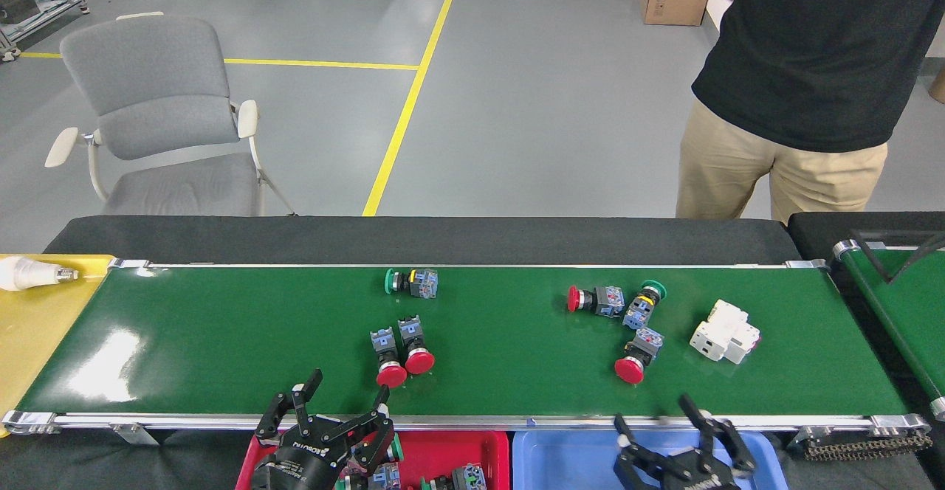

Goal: Pick switch part from conveyor to tray

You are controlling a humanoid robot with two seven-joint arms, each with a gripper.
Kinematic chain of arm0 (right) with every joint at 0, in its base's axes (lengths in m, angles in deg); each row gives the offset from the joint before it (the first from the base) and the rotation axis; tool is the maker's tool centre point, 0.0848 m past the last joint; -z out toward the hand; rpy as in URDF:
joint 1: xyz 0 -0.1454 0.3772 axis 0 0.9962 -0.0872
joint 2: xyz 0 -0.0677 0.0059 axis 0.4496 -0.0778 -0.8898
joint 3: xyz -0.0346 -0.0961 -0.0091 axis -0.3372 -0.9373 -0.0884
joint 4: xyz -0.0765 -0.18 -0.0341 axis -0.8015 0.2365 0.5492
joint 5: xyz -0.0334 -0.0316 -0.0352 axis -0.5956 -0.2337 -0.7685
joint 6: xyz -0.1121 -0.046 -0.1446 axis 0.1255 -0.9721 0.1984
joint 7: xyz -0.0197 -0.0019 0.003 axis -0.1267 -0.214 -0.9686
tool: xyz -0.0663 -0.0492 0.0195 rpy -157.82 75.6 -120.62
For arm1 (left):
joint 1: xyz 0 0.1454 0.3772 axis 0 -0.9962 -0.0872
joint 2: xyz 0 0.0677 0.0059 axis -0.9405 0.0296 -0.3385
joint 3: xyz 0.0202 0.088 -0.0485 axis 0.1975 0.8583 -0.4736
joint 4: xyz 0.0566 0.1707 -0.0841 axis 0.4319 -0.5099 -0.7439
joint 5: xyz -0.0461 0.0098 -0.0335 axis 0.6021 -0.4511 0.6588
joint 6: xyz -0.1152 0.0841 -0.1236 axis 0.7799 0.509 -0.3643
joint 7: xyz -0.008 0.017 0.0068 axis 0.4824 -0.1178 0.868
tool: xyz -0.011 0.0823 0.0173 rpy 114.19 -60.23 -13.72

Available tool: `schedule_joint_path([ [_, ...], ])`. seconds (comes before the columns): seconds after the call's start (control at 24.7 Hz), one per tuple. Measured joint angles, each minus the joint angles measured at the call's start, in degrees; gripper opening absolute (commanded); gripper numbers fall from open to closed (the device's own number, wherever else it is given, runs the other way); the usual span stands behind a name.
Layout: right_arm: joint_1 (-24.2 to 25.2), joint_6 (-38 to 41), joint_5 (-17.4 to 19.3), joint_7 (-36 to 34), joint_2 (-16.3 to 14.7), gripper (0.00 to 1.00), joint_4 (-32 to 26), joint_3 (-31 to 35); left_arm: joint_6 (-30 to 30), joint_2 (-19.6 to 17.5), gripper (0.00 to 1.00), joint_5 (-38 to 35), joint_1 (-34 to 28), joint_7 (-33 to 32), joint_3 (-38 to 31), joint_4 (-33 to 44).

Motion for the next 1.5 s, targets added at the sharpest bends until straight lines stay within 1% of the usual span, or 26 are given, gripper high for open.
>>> schedule_joint_path([
  [0.08, -0.7, -2.7, -0.4, -0.2, 0.0, 0.98, 0.0, -0.6, -0.2, 0.0, 1.00, 0.0, 1.0, 0.0, 0.0, -1.2],
  [0.16, -2.6, -3.9, -1.8, -0.4, 0.0, 0.98, 0.0, -3.2, -0.3, 0.0, 1.00, 0.0, 2.3, 0.0, 0.0, -2.4],
  [0.24, -5.3, -5.6, -3.2, 1.3, 0.3, 0.98, 0.8, -7.5, -0.4, 0.0, 1.00, 0.0, 3.7, 0.0, 0.0, -4.0],
  [0.36, -9.2, -9.9, -3.7, 4.6, 0.6, 0.98, 2.9, -14.3, -0.7, 0.0, 1.00, 0.0, 5.0, 0.0, -0.1, -5.5],
  [0.45, -12.3, -13.6, -4.4, 6.3, 0.6, 0.98, 5.7, -18.6, -0.8, 0.0, 1.00, 0.0, 5.4, -0.1, -0.1, -6.2],
  [0.53, -15.0, -17.1, -5.0, 7.3, 0.6, 0.98, 8.5, -21.0, -0.8, 0.0, 1.00, 0.0, 5.9, -0.1, -0.1, -7.3],
  [0.73, -20.2, -21.2, -5.1, 8.9, 1.0, 0.97, 15.2, -22.5, -1.3, 0.0, 1.00, 0.0, 10.2, -0.1, -0.2, -12.1],
  [0.77, -20.8, -21.7, -5.1, 9.0, 1.1, 0.87, 16.3, -22.5, -1.6, 0.0, 1.00, 0.0, 11.3, -0.1, -0.2, -13.1],
  [0.81, -21.3, -22.0, -5.0, 9.0, 1.3, 0.74, 17.4, -22.5, -1.7, 0.0, 1.00, 0.0, 12.4, -0.1, -0.2, -14.1],
  [0.85, -21.9, -22.2, -4.9, 9.0, 1.4, 0.51, 18.3, -22.6, -1.8, 0.0, 1.00, 0.0, 13.4, -0.1, -0.2, -15.2],
  [0.89, -22.4, -22.3, -4.8, 9.0, 1.6, 0.37, 18.9, -22.6, -1.9, 0.0, 1.00, 0.0, 14.3, -0.1, -0.2, -16.3],
  [0.97, -23.3, -22.4, -4.7, 9.0, 1.5, 0.25, 19.9, -22.7, -2.5, -0.1, 1.00, 0.0, 15.6, -0.1, -0.3, -18.4],
  [1.01, -23.4, -22.4, -4.7, 9.0, 1.4, 0.21, 20.0, -22.7, -2.7, -0.3, 1.00, 0.0, 16.1, -0.1, -0.3, -19.5],
  [1.13, -23.4, -22.6, -4.6, 9.0, 1.3, 0.14, 20.1, -22.7, -3.7, -0.3, 1.00, 0.0, 17.7, -0.1, -0.9, -22.3],
  [1.21, -23.4, -22.4, -4.6, 9.1, 1.2, 0.12, 20.1, -22.7, -4.2, -0.3, 0.99, 0.0, 18.4, -0.1, -1.7, -23.3],
  [1.25, -23.5, -22.3, -4.6, 9.1, 1.2, 0.11, 20.1, -22.7, -4.5, -0.3, 0.96, 0.0, 18.6, -0.1, -2.2, -23.6],
  [1.3, -23.5, -22.1, -4.6, 9.2, 1.2, 0.11, 20.1, -22.7, -5.2, -0.3, 0.90, 0.0, 18.8, -0.2, -2.5, -23.7],
  [1.34, -23.5, -21.7, -4.6, 9.3, 1.1, 0.11, 20.1, -22.7, -6.2, -0.3, 0.84, 0.0, 18.8, -0.3, -2.6, -23.8],
  [1.38, -23.4, -21.6, -4.7, 9.4, 1.1, 0.11, 19.9, -22.8, -7.2, -0.3, 0.75, 0.0, 18.8, -0.3, -2.6, -23.8],
  [1.42, -23.4, -21.6, -4.8, 9.4, 0.8, 0.11, 19.5, -23.0, -8.1, -0.3, 0.64, 0.1, 18.8, -0.1, -2.6, -23.8],
  [1.5, -22.4, -20.5, -4.8, 8.6, -0.1, 0.11, 16.6, -25.6, -8.9, -0.3, 0.37, 0.3, 18.8, 0.1, -2.7, -23.8],
])
